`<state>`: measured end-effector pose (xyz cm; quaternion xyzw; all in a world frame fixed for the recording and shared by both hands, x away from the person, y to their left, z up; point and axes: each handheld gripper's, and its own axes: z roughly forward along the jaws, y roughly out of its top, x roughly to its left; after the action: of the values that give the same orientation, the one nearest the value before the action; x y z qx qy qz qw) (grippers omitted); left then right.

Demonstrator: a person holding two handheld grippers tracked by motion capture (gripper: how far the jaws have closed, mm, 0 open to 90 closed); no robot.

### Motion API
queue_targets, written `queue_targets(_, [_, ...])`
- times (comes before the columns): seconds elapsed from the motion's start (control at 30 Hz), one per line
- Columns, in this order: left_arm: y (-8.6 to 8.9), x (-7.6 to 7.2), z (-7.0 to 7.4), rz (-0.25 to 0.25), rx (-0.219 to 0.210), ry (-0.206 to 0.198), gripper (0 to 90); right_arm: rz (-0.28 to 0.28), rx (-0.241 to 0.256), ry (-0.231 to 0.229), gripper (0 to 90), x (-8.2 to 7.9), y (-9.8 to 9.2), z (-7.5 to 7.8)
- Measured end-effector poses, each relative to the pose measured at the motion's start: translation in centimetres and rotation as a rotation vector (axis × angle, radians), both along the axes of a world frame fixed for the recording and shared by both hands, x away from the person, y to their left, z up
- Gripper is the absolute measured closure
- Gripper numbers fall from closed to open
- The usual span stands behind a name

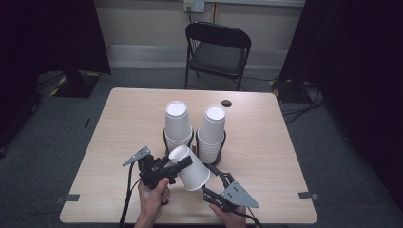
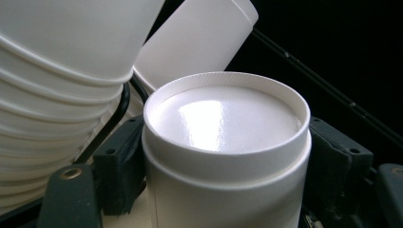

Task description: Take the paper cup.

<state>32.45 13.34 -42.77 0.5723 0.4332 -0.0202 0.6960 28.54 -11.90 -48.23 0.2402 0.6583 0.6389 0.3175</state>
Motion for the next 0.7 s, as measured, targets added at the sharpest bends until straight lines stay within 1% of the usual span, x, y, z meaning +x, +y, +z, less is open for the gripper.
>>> queue_targets(0.07, [-0.08, -0.1, -0.06, -0.003, -0.007, 0.006, 23.5, 0.007, -0.003, -0.01, 46.2, 0.35, 0.19, 0.04])
queue_targets(0.13, [-0.22, -0.11, -0.16, -0.005, -0.014, 0.013, 23.5, 0.012, 0.004, -0.01, 47.5, 0.53, 0.36, 0.08])
queue_targets(0.17, [-0.23, -0.1, -0.2, -0.01, -0.01, 0.013, 23.5, 0.012, 0.002, -0.015, 47.9, 0.62, 0.45, 0.09])
queue_targets(0.23, [-0.42, -0.15, -0.31, -0.019, -0.019, 0.02, 23.5, 0.012, -0.001, -0.014, 47.9, 0.77, 0.6, 0.09])
queue_targets(0.27, [-0.41, -0.13, -0.37, -0.027, -0.009, 0.016, 23.5, 0.015, 0.003, -0.014, 48.6, 0.87, 0.65, 0.08])
queue_targets(0.33, [-0.61, -0.23, -0.43, -0.033, -0.017, 0.02, 23.5, 0.019, 0.0, -0.012, 49.8, 1.01, 0.75, 0.02])
queue_targets(0.37, [-0.66, -0.23, -0.48, -0.039, -0.02, 0.015, 23.5, 0.014, -0.008, -0.02, 51.1, 1.07, 0.79, 0.0])
queue_targets(0.43, [-0.79, -0.28, -0.52, -0.04, -0.022, 0.021, 23.4, 0.014, -0.024, -0.02, 55.3, 1.07, 0.79, -0.02])
queue_targets(0.47, [-0.84, -0.29, -0.58, -0.044, -0.014, 0.021, 23.3, 0.01, -0.029, -0.027, 57.8, 1.07, 0.77, -0.02])
queue_targets(0.5, [-0.84, -0.29, -0.58, -0.044, -0.014, 0.021, 23.2, 0.01, -0.029, -0.027, 57.8, 1.07, 0.77, -0.02])
queue_targets(0.53, [-0.93, -0.23, -0.72, -0.043, 0.003, 0.022, 23.0, 0.008, -0.038, -0.027, 63.9, 1.0, 0.69, 0.03])
queue_targets(0.6, [-0.91, -0.18, -0.85, -0.047, -0.004, 0.018, 22.7, -0.004, -0.054, -0.03, 68.3, 1.0, 0.59, 0.02])
queue_targets(0.67, [-0.77, -0.1, -0.98, -0.053, 0.0, 0.019, 22.2, -0.005, -0.052, -0.025, 72.0, 0.99, 0.47, -0.02])
queue_targets(0.7, [-0.75, -0.1, -1.02, -0.045, 0.0, 0.017, 21.7, -0.006, -0.048, -0.026, 75.8, 0.99, 0.37, -0.04])
